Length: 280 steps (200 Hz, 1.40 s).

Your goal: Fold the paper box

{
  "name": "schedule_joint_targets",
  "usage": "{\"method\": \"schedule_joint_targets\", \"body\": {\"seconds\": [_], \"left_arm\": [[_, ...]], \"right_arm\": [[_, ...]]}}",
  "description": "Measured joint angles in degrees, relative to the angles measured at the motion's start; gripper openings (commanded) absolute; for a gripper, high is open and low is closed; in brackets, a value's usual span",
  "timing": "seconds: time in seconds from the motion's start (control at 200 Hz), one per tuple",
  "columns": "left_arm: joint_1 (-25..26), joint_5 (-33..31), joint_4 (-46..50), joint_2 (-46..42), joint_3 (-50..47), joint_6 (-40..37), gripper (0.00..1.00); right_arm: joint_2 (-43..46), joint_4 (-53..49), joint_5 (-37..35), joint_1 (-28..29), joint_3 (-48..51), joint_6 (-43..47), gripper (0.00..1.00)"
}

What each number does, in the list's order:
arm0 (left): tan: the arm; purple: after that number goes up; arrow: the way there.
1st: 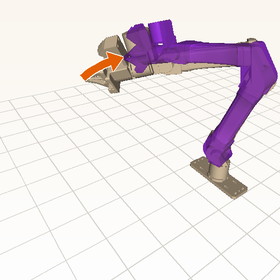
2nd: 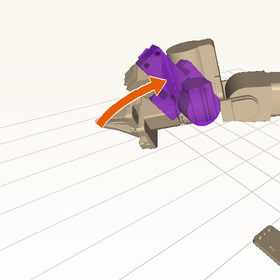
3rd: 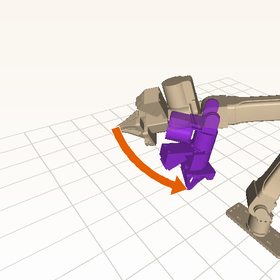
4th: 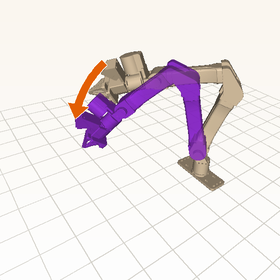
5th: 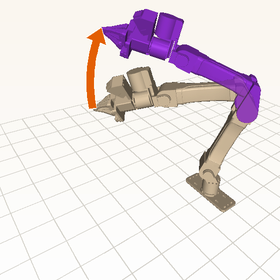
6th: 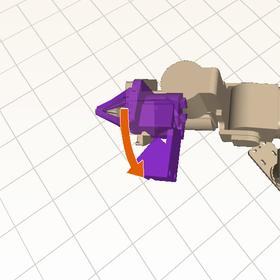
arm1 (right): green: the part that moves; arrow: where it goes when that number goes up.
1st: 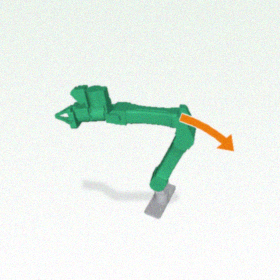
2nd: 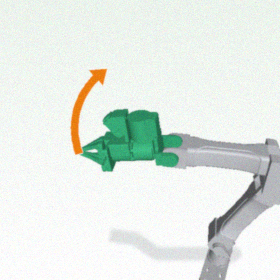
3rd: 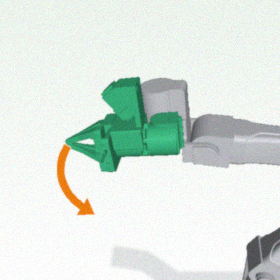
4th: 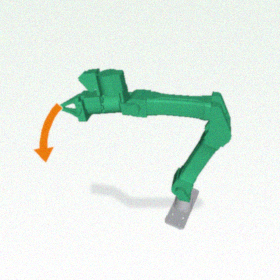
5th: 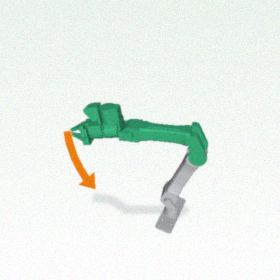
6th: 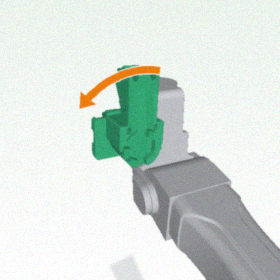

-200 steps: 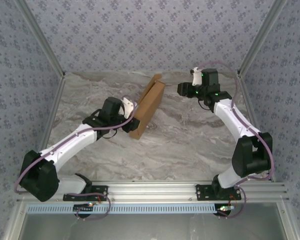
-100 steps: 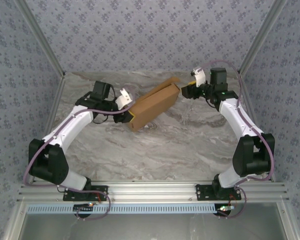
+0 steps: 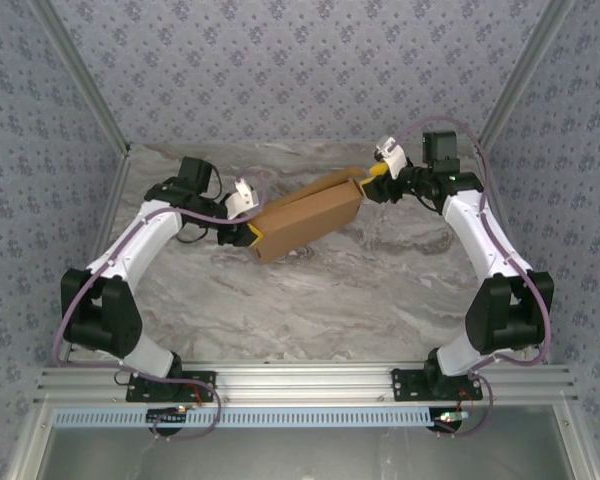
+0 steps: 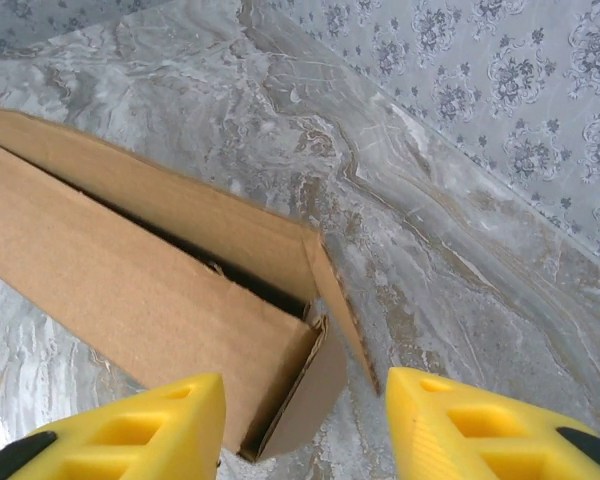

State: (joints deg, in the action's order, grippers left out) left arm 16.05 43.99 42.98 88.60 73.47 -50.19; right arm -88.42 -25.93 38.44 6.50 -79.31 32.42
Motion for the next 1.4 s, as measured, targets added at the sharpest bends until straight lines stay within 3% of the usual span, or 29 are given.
{"method": "schedule_joint_targets", "body": {"seconds": [0.625,0.83,1.019,1.209,1.269,1.399], "left_arm": [[-0.1,0.3,2.1,2.8,2.0,-0.8,0.39],[-0.3,0.3,2.3,2.8,2.0,-0.8,0.40],[-0.2,0.5,2.3,2.8,2.0,-0.9,0.39],[-0.2,0.6,2.3,2.8,2.0,-1.0,0.39],[-0.2,0.6,2.3,2.8,2.0,-1.0,0.39],[-0.2,0.6,2.3,2.8,2.0,-1.0,0.39]], "right_arm": [[-7.7,-9.2,-2.3,1.7,-8.3,7.1,0.27],[-9.4,-9.0,-5.5,2.3,-9.9,8.0,0.40],[-9.5,-8.3,-10.4,2.5,-9.9,8.2,0.46],[-9.9,-8.9,-10.7,2.6,-11.6,9.2,0.49],[-10.6,-9.7,-10.3,2.7,-12.9,9.7,0.47],[-12.9,-12.6,-8.7,3.3,-16.8,11.2,0.34]]}}
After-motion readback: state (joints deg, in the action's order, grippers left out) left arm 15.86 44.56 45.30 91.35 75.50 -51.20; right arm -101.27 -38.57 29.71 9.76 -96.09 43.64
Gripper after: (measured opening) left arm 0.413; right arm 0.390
